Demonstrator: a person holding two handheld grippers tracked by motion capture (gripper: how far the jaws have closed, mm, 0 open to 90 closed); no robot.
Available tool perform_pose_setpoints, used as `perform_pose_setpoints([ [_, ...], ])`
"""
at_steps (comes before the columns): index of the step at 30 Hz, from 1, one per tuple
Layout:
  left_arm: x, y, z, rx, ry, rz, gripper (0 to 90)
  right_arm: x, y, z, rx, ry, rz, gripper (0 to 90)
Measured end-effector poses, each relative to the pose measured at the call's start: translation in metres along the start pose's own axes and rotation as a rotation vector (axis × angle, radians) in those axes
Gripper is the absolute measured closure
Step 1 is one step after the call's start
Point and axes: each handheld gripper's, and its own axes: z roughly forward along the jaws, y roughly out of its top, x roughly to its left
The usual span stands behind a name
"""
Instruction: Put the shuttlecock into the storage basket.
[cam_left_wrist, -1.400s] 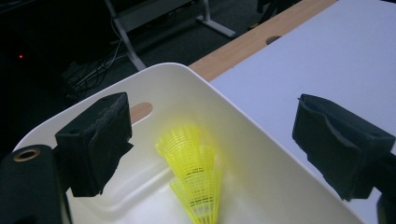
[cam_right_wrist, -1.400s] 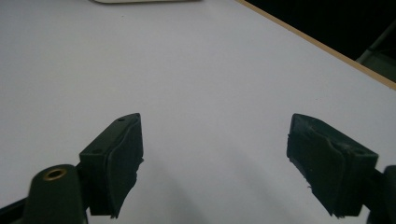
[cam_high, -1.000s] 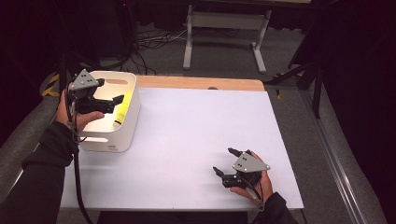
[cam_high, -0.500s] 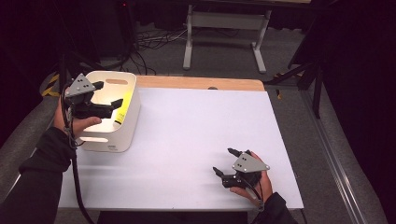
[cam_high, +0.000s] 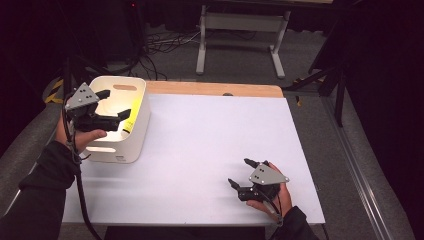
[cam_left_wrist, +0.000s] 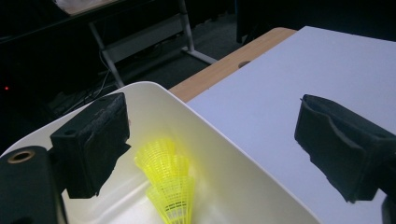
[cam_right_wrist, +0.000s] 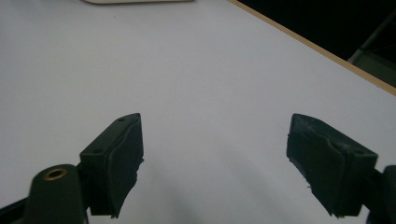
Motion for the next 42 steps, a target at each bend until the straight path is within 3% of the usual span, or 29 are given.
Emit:
perform_pose_setpoints([
  [17,-0.019,-0.001,-0.009,-0.049,-0.036,0.036,11.0,0.000,0.001,-0.001,-0.003,-0.001,0.001,19.8],
  [26,-0.024,-0.003,-0.011,-0.058,-0.024,0.061,10.1,0.000,0.001,-0.001,-0.003,-0.001,-0.001,19.8],
  [42,-0.030,-0.011,-0.013,-0.085,-0.036,0.070,10.0,0.001,0.001,-0.001,-0.003,-0.001,-0.004,19.8],
])
